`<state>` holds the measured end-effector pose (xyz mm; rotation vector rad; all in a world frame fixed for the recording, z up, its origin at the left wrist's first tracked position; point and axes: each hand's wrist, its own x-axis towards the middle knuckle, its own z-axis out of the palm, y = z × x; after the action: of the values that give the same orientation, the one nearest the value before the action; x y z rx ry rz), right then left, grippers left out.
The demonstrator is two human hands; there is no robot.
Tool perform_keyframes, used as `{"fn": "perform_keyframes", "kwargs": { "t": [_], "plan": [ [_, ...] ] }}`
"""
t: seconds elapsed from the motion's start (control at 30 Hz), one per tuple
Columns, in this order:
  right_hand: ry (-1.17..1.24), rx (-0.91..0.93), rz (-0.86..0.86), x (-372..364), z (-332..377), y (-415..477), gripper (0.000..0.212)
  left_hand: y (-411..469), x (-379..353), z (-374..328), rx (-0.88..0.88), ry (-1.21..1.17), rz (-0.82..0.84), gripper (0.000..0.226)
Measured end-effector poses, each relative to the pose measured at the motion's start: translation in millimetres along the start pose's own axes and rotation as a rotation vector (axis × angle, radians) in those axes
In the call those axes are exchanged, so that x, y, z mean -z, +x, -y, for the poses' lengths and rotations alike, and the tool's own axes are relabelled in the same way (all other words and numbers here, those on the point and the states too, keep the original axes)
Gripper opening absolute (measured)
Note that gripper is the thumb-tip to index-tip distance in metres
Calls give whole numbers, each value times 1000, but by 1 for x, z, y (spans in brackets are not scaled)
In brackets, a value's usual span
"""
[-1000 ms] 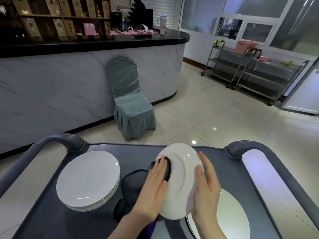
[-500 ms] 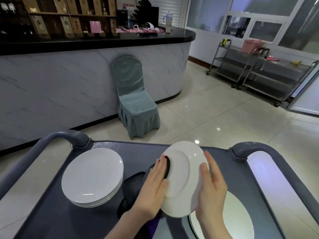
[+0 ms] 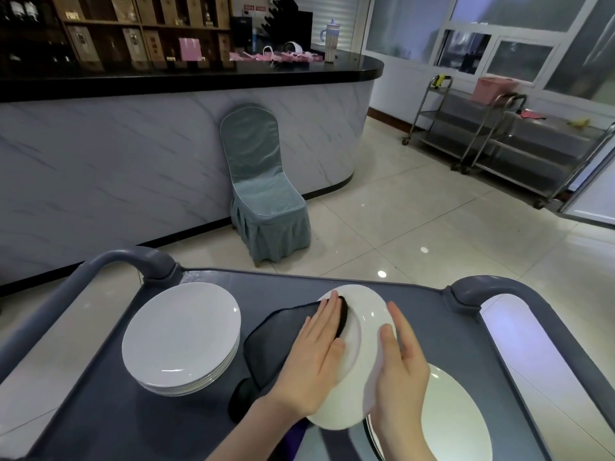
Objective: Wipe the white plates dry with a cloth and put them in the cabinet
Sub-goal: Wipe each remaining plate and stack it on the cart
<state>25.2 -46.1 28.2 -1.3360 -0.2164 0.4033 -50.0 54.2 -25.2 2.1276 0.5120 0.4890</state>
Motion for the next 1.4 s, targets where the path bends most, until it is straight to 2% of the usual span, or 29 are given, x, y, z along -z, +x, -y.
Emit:
{"fn": "perform_keyframes", "kwargs": {
  "t": [0.13,0.23,0.3,0.33,0.43,0.5,0.6,0.67,0.77,0.8,0.87,0.93,0.97,1.0,1.07,1.13,1.2,1.3,1.4],
  "plan": [
    [-95,73,11,3,4,7,34,-13,-1,21,144,-70,-14,50],
    [-232,124,61,6,1,13,38,-18,11,26,240,134,24,43],
    [-352,171,118,2,0,12,41,-14,22,15,308,50,-97,30],
    [-400,198,159,-1,0,10,41,-12,30,7,362,-108,-163,26],
    [-582,334,385,-13,-3,0,43,-7,49,-13,493,-674,-228,26],
    [-727,470,568,-22,-4,-9,51,-8,60,-19,522,-760,-292,26],
    [-935,687,771,-32,-17,-15,52,-17,73,-17,566,-776,-427,26],
    [-1044,687,910,-40,-22,-16,56,-24,81,-7,600,-781,-490,24],
    [-1036,480,1049,-52,-28,-11,44,-33,90,10,621,-803,-548,20],
    [-990,414,1008,-56,-30,-8,41,-36,94,17,641,-799,-580,19],
    [-932,333,800,-60,-39,1,37,-44,103,31,690,-818,-657,16],
    [-1018,308,584,-61,-49,14,38,-52,114,47,732,-865,-701,16],
    [-1059,254,530,-63,-53,19,42,-56,120,54,754,-880,-717,18],
    [-1063,166,509,-65,-58,22,42,-60,125,61,775,-891,-729,19],
    [-954,-31,510,-76,-70,23,31,-66,135,71,806,-915,-746,21],
    [-765,-180,494,-87,-81,21,24,-71,143,81,825,-931,-746,23],
    [-547,-314,459,-100,-90,18,29,-76,151,92,833,-946,-747,25],
    [-446,-359,391,-120,-103,14,36,-84,164,109,803,-902,-751,28],
    [-479,-346,369,-139,-120,9,37,-90,182,121,759,-699,-744,34]
  ]
}}
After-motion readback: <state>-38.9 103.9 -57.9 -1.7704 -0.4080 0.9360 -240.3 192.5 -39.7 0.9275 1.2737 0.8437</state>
